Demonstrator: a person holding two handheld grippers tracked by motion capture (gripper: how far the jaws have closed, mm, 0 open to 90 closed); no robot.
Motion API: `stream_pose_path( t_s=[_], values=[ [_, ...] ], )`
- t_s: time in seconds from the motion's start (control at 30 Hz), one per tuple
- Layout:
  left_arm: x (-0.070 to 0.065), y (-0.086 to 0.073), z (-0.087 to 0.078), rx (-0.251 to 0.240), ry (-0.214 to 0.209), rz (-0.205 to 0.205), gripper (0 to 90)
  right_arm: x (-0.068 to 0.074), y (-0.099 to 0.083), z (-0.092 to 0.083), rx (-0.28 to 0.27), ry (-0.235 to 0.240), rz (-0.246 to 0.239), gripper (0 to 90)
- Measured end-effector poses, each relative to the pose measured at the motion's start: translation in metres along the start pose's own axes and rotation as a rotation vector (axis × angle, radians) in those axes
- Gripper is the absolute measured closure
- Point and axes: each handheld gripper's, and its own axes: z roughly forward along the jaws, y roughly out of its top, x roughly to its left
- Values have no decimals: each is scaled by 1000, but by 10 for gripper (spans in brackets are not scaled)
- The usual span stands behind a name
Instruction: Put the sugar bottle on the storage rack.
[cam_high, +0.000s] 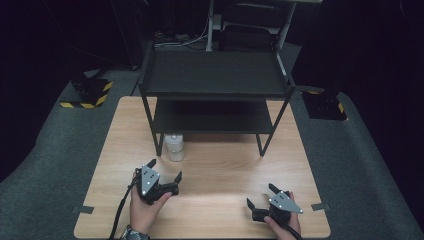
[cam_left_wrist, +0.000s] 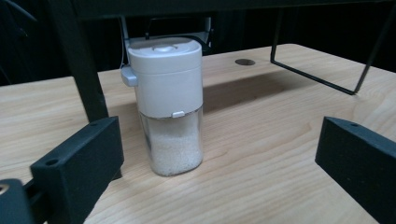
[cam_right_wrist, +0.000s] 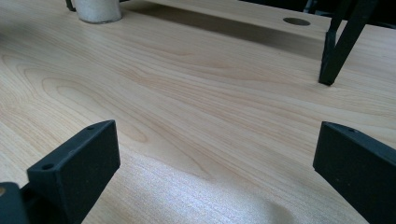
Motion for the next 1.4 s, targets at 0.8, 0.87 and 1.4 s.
stream_pose_path(
  t_s=[0.8,0.87,1.4],
  values=[
    [-9,3,77,13,111,-50,83,-3,-3,-1,-17,9,10,3],
    [-12,3,82,9,129,-52,104,-3,-3,-1,-18,10,11,3],
    [-32,-7,101,-45,251,-87,303,-5,-5,-1,-32,12,23,3]
  ],
)
